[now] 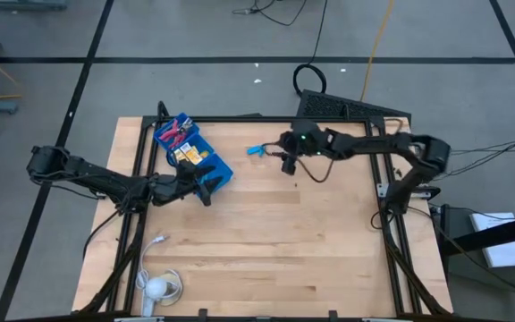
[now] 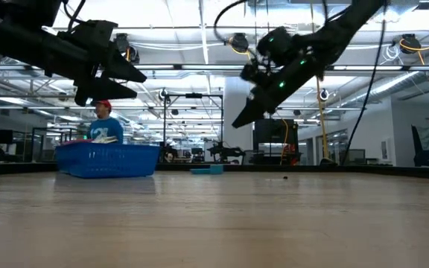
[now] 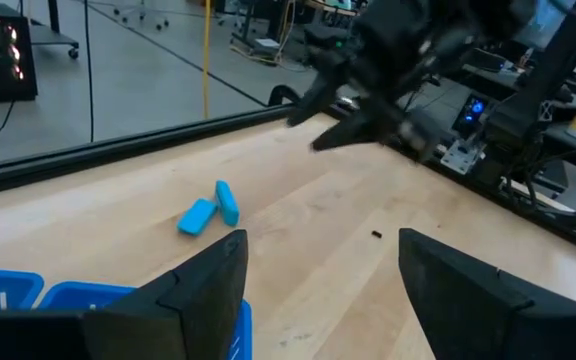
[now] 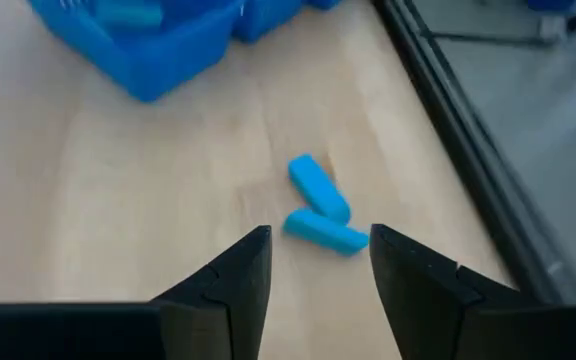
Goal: Pick & Place School Supplies
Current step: Put the blue eraser into the bottom blue bin
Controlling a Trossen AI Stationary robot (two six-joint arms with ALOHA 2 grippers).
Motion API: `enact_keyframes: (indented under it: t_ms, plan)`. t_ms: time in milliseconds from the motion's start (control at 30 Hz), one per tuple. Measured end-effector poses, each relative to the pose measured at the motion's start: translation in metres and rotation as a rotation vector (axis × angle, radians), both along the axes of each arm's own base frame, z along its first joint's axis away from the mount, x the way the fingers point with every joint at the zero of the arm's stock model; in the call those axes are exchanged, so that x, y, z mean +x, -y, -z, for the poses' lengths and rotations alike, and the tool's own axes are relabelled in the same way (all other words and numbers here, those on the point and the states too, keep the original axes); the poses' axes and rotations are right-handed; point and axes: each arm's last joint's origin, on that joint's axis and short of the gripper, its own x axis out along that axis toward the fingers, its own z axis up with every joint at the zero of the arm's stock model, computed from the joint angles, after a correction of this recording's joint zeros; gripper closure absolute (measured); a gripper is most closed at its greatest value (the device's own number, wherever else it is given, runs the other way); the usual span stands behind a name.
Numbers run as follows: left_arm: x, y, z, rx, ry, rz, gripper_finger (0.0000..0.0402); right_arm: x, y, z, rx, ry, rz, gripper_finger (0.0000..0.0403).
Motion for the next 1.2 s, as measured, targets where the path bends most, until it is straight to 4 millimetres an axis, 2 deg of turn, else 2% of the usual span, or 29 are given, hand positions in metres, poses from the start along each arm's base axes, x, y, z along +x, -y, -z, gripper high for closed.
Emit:
enact_keyframes:
  t_ms: [167, 300, 467, 633, 800, 967, 1200]
  plan:
    - [0.000, 0.000, 0.000, -0.006, 0.003, -0.001, 0.0139, 0.028, 0.015, 0.015, -0.134, -0.115, -0.121, 0.0238]
    - [0.000, 0.000, 0.000, -0.008, 0.004, -0.002, 0.0141, 0.048, 0.028, 0.032, -0.128, -0.203, -0.142, 0.0238]
    - [0.000, 0.000, 0.000, -0.009, 0.004, -0.002, 0.0138, 0.065, 0.053, 0.037, -0.128, -0.225, -0.117, 0.0238]
    - [0.000, 0.000, 0.000, -0.009, 0.003, -0.002, 0.0140, 0.065, 0.070, 0.045, -0.076, -0.265, -0.106, 0.0238]
    - [0.000, 0.000, 0.001, -0.009, -0.007, 0.021, 0.0136, 0.061, 0.072, 0.045, -0.009, -0.251, -0.176, 0.0238]
    - [0.000, 0.000, 0.001, -0.007, -0.009, 0.021, 0.0135, 0.058, 0.073, 0.047, -0.022, -0.274, -0.199, 0.0238]
    - [0.000, -0.002, 0.001, -0.010, -0.008, 0.011, 0.0135, 0.061, 0.074, 0.065, -0.020, -0.307, -0.220, 0.0238]
